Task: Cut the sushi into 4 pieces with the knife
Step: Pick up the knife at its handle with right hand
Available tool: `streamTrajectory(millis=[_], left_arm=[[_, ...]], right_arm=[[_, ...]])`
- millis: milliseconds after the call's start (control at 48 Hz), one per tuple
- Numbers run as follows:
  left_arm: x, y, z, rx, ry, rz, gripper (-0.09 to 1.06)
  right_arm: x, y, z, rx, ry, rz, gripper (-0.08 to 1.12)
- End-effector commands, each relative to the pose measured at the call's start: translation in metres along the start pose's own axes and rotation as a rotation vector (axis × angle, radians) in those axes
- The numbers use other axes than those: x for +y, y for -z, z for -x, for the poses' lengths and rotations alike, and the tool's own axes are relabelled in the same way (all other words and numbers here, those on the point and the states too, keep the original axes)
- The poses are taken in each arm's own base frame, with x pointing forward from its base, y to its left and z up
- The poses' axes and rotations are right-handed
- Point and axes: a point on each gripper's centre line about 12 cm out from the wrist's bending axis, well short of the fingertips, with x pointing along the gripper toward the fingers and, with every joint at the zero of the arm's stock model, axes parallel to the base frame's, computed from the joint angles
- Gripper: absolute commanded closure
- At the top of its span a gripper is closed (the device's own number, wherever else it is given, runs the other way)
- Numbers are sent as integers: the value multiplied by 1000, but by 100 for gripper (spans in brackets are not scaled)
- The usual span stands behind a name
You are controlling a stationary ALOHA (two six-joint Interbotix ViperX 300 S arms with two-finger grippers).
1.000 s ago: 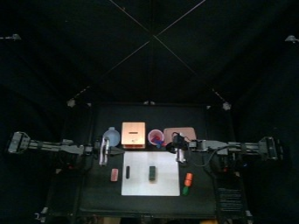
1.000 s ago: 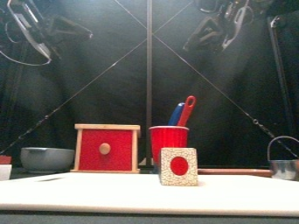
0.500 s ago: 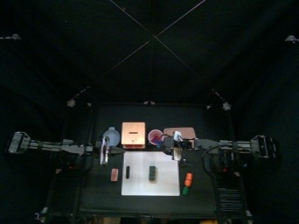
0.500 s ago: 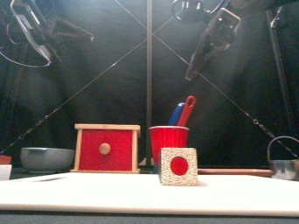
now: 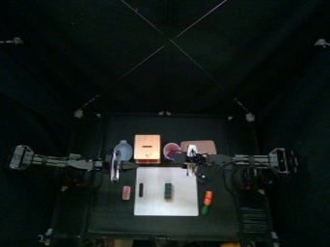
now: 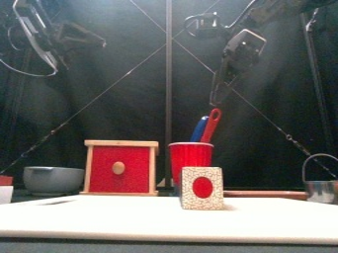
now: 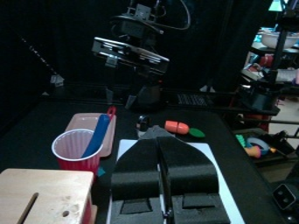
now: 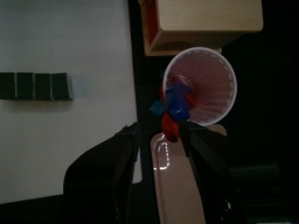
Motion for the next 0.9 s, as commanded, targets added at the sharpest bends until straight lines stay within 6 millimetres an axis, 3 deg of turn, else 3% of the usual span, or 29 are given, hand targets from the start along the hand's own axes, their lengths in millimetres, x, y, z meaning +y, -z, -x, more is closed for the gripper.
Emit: streamTrajectory(millis=[21,896], left_arm=[[0,-7,-3,-23,-3,0,96],[3,2,0,-1,-11,-1,96]], right_arm=[[-4,-7,7,-22,17,5,27],[-7,-18,-31,198,82,112,27]])
